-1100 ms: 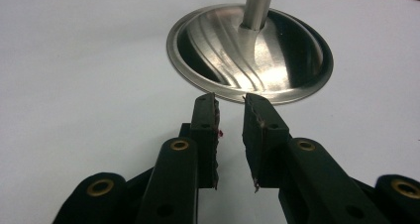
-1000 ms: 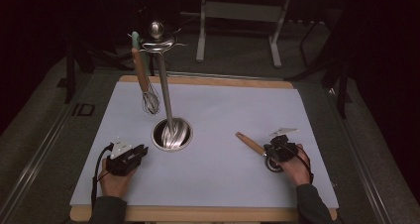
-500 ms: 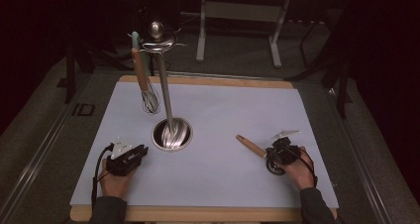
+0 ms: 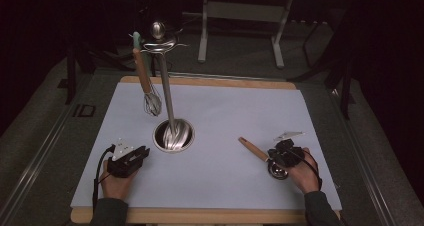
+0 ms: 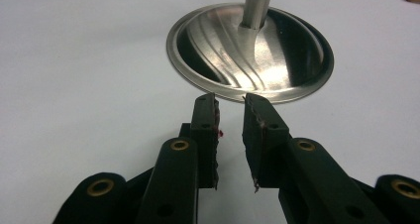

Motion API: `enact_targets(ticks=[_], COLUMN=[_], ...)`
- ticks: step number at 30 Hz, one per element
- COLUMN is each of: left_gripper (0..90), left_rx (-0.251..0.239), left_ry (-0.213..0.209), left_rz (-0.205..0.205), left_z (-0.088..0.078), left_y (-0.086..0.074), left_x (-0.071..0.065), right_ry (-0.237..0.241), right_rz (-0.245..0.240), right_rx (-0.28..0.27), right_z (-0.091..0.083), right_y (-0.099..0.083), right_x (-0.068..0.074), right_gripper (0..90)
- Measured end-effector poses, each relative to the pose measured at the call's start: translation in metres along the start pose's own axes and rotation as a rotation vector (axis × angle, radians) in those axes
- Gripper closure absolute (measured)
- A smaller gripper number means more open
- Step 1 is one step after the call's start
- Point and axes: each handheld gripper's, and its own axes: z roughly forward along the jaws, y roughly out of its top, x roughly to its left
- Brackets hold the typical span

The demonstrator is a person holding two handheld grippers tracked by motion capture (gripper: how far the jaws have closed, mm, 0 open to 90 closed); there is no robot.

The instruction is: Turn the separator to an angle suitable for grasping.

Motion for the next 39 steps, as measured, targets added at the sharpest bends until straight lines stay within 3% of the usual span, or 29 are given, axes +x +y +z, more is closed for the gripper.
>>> enact_targets(ticks=[6,12,30,39], left_gripper=[76.2,76.1,76.1,76.1], left_rx=[0.000,0.002,0.003,0.006], left_ry=[0.001,0.004,0.010,0.012], left_rz=[0.001,0.004,0.009,0.014], left_z=[0.000,0.000,0.001,0.000], left_y=[0.000,0.000,0.000,0.000], left_x=[0.000,-0.001,-0.002,-0.002], right_ry=[0.056,0.094,0.193,0.202], right_rz=[-0.024,-0.053,0.019,0.000], right_rx=[-0.009,0.020,0.130,0.187], right_z=[-0.005,-0.002,0.012,0.014], right_y=[0.004,0.007,0.009,0.018], right_x=[0.000,0.002,-0.006,-0.002], right_gripper=[79.5,74.3,68.5,68.5])
